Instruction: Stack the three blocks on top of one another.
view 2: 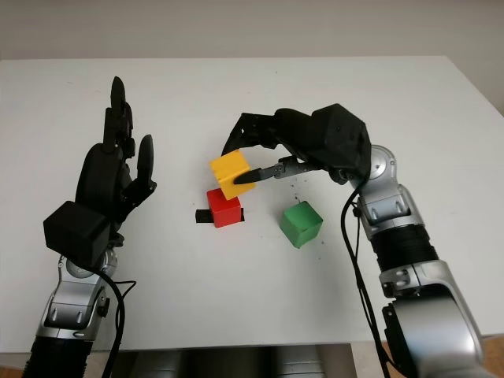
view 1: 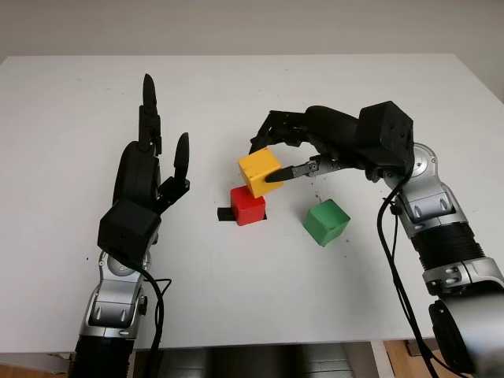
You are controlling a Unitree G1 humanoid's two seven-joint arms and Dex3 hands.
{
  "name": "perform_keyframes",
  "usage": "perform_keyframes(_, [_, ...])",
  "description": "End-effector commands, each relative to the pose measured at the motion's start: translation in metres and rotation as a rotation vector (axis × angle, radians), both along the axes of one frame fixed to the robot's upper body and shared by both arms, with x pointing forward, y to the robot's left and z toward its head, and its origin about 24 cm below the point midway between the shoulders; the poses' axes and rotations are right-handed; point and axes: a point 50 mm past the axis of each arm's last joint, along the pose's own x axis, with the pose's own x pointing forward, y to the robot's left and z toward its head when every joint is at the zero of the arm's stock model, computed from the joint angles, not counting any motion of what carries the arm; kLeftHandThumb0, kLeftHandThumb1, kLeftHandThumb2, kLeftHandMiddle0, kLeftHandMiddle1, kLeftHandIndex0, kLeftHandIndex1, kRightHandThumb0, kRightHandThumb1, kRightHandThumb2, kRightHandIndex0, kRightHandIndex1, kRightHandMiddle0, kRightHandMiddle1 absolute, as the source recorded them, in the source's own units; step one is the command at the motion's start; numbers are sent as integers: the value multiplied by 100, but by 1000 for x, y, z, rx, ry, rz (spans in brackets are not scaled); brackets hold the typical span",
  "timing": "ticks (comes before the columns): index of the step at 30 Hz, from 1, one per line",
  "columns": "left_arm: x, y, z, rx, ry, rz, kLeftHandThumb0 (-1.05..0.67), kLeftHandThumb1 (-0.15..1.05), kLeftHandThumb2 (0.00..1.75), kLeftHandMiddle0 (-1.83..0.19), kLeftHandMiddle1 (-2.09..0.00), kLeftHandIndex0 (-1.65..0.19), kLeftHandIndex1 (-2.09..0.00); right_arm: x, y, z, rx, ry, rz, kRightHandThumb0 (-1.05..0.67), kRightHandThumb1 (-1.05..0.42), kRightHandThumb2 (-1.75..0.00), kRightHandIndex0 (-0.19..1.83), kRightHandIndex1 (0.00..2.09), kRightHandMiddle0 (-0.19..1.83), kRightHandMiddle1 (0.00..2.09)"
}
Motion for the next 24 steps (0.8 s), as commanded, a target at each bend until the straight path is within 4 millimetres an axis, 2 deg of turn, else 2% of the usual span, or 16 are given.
perform_keyframes(1, [-1, 0, 3, 0, -18, -1, -78, 105, 72, 19, -4, 19, 0, -2, 4, -1, 3, -11, 17, -60, -100, -6, 20, 40, 42, 155])
perform_keyframes(10, [-2, -1, 2, 4, -12, -2, -79, 105, 72, 19, -2, 19, 0, 0, 12, -13, -1, 1, 11, -62, -99, -5, 20, 40, 43, 154])
perform_keyframes(24, [-5, 0, 0, -3, -13, 9, -77, 105, 71, 18, -4, 19, 0, 4, 16, -20, 0, -8, -11, -58, -99, -5, 18, 42, 41, 153])
